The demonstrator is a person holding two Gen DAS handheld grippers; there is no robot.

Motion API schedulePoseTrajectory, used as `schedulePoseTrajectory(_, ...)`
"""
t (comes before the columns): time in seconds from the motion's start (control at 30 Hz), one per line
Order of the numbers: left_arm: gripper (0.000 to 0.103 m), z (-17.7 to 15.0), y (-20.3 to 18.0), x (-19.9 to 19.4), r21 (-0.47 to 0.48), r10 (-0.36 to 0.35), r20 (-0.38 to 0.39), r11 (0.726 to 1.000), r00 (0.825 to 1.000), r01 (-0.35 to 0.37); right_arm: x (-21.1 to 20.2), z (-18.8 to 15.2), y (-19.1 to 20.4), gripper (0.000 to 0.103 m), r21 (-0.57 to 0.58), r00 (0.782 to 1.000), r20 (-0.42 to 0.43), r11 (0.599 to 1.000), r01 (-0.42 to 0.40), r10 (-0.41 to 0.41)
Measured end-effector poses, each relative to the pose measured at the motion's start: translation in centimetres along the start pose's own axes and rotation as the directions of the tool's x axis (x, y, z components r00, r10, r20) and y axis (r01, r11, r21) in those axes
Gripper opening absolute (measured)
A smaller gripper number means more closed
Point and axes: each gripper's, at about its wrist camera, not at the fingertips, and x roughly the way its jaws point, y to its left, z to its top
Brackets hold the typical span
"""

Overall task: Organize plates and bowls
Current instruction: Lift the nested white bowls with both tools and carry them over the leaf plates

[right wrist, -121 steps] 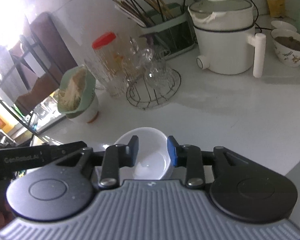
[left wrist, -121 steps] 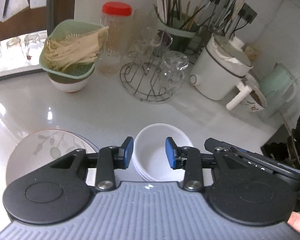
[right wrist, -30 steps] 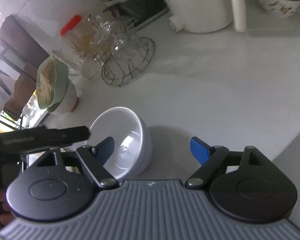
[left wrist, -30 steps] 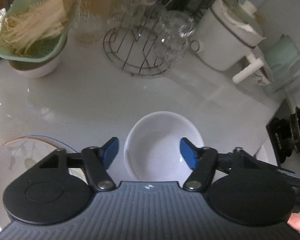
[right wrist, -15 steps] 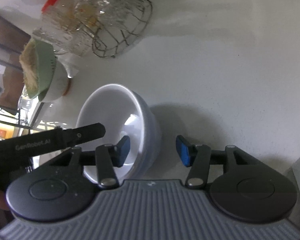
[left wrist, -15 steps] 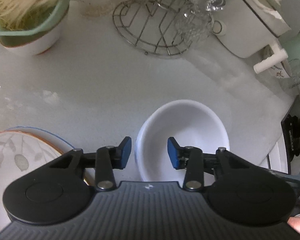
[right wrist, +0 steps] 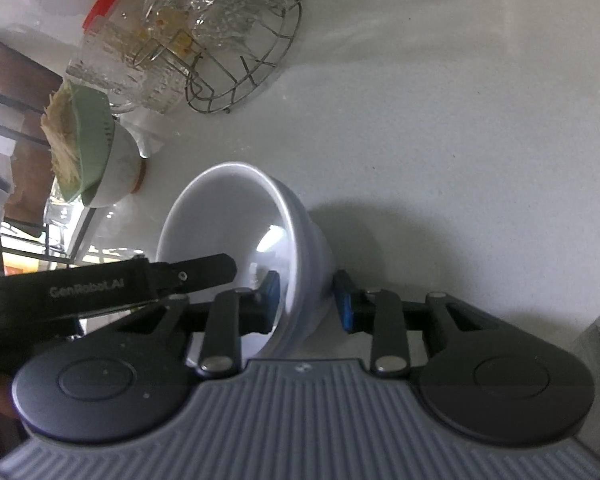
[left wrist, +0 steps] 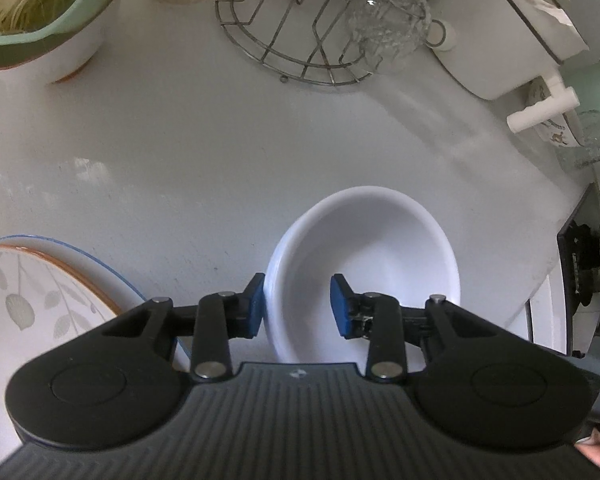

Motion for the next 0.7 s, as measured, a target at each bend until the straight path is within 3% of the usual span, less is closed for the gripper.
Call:
schedulePoseTrajectory(0.27, 0.04, -0.5, -1.5, -1.2, 0.044, -0.023, 0.01, 0.999, 1.0, 0.022, -2.0, -0.4, 0.2, 0.032, 0.012, 0.999, 0.045, 1.0, 0.013, -0.013)
schedulePoseTrajectory(0.5, 0.04, -1.3, -2.7, -3.8, 0.037, -0.093, 0.018, 0.995, 0.996, 0.092, -5.1, -0.8, 0.5, 0.032, 0.029, 0.997, 0.068, 0.999, 0.043, -0.045)
schedulePoseTrajectory(0.7, 0.04, -2.1, -3.7, -6.5, 0.088, -0.091, 0.043, 0.992, 0.995, 0.087, -7.3, -1.5, 1.6, 0.032, 0.019, 0.996, 0.083, 0.999, 0.037, -0.038)
